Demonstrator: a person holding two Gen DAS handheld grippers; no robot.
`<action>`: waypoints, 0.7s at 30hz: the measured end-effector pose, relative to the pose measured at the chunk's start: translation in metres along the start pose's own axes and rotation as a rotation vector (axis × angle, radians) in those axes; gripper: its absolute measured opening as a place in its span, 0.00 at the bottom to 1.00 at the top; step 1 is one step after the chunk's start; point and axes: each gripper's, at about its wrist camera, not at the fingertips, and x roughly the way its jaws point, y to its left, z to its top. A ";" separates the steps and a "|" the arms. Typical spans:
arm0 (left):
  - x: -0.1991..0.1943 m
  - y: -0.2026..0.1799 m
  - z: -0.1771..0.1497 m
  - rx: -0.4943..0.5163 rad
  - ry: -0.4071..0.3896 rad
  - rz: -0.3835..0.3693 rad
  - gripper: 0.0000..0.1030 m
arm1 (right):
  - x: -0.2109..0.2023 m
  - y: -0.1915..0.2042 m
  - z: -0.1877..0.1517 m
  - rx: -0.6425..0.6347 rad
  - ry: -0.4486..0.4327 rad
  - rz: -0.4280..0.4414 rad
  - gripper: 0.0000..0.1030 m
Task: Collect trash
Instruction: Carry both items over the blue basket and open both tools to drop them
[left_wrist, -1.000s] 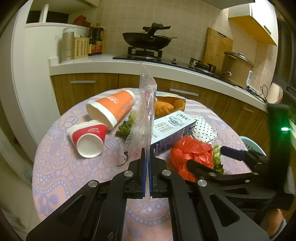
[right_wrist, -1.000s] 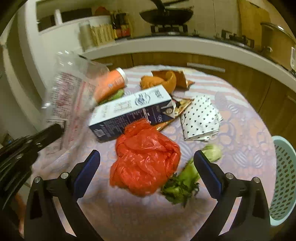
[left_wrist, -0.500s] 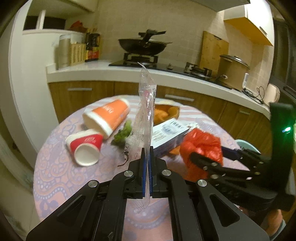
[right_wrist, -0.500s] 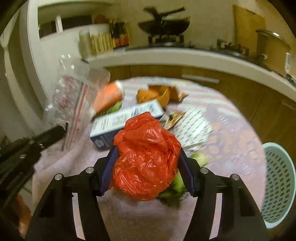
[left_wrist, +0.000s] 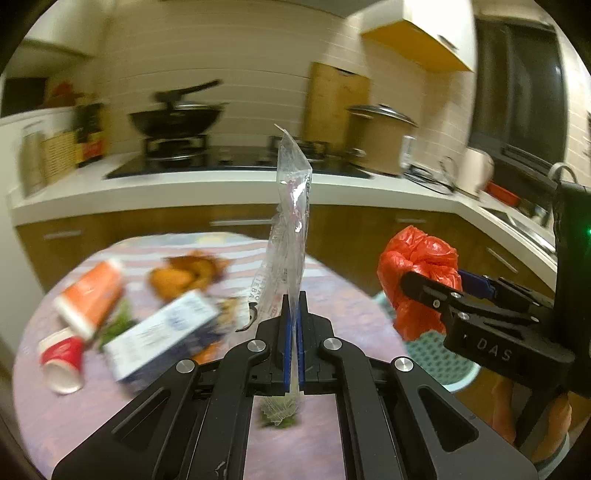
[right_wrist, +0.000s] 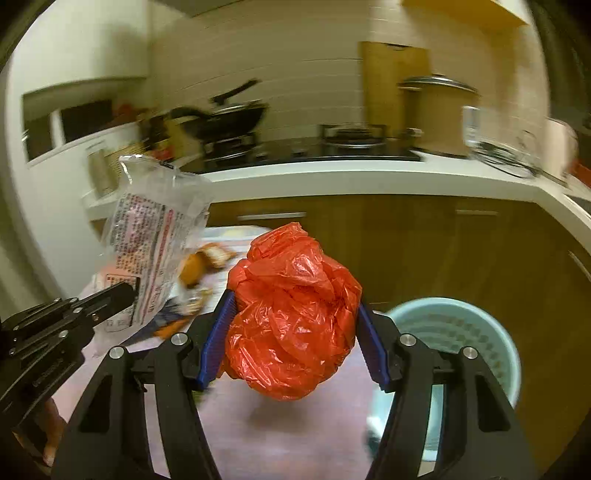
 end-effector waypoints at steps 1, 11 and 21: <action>0.009 -0.012 0.003 0.013 0.010 -0.023 0.00 | -0.002 -0.013 -0.001 0.014 -0.001 -0.020 0.57; 0.104 -0.101 -0.003 0.051 0.163 -0.236 0.00 | 0.001 -0.126 -0.025 0.145 0.046 -0.182 0.57; 0.185 -0.151 -0.027 0.093 0.317 -0.319 0.03 | 0.056 -0.201 -0.071 0.301 0.253 -0.238 0.59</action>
